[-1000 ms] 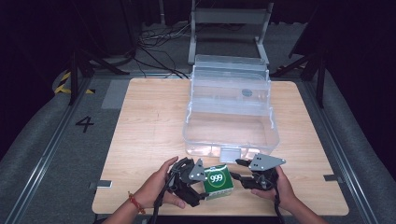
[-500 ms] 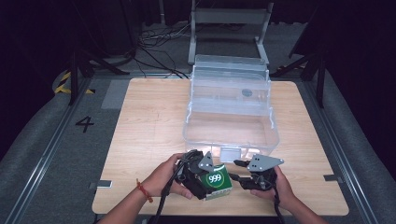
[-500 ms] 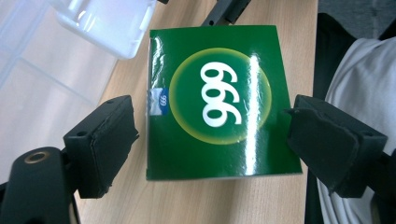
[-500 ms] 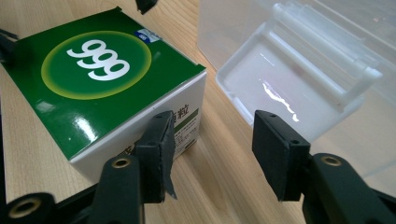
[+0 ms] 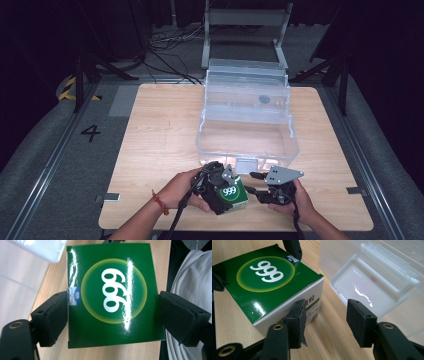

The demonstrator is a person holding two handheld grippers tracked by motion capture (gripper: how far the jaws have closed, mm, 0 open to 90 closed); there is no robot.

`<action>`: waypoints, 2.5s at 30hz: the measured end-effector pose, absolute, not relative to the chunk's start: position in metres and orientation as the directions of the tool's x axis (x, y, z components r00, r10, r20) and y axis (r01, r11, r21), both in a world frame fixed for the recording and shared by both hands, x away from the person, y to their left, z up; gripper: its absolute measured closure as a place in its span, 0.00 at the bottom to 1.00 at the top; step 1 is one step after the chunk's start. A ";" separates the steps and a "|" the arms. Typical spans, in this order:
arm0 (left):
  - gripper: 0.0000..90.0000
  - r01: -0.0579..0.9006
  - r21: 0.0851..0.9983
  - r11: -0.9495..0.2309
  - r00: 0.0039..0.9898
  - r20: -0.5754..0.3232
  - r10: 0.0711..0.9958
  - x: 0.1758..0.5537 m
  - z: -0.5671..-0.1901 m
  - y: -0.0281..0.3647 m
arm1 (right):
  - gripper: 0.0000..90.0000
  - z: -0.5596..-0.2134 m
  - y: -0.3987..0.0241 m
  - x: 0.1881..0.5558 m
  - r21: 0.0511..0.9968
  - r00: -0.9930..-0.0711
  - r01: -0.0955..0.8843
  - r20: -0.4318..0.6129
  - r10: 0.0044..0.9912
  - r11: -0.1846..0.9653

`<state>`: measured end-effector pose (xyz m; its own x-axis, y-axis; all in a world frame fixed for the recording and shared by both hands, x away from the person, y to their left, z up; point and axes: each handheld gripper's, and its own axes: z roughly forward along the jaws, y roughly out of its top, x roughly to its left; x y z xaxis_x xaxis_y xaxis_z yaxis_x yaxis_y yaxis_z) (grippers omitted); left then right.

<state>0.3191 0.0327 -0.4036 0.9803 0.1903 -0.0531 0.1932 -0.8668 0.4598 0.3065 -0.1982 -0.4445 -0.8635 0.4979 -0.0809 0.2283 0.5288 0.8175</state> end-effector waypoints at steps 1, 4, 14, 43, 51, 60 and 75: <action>0.15 0.196 0.462 -0.865 0.980 -0.054 0.194 0.319 -0.404 0.032 | 0.56 -0.445 -0.198 0.306 0.818 -0.863 0.229 -0.080 0.498 0.528; 0.15 0.203 0.456 -0.867 0.978 -0.052 0.201 0.319 -0.407 0.032 | 0.57 -0.445 -0.198 0.306 0.818 -0.864 0.233 -0.075 0.498 0.526; 0.13 0.252 0.356 -0.900 0.968 -0.077 0.240 0.322 -0.419 0.024 | 0.56 -0.445 -0.197 0.303 0.823 -0.890 0.214 -0.058 0.452 0.527; 0.17 0.185 0.288 -0.939 0.983 -0.059 0.175 0.323 -0.426 0.044 | 0.46 -0.367 -0.309 0.328 0.867 -0.689 0.286 -0.110 0.717 0.407; 0.16 0.174 0.293 -0.940 0.985 -0.062 0.163 0.324 -0.427 0.049 | 0.48 -0.382 -0.327 0.374 0.825 -0.609 0.395 -0.093 0.788 0.403; 0.17 0.163 0.300 -0.940 0.987 -0.066 0.150 0.325 -0.428 0.052 | 0.46 -0.406 -0.327 0.404 0.798 -0.596 0.493 0.020 0.803 0.346; 0.17 0.144 0.301 -0.943 0.989 -0.063 0.132 0.325 -0.429 0.053 | 0.54 -0.415 -0.316 0.414 0.763 -0.596 0.530 0.024 0.803 0.371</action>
<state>0.3248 0.0534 -0.4286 0.9893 0.1315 -0.0627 0.1444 -0.9427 0.3008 0.4140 -0.3156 -0.4152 -0.5960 0.8027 0.0235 0.5297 0.3709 0.7628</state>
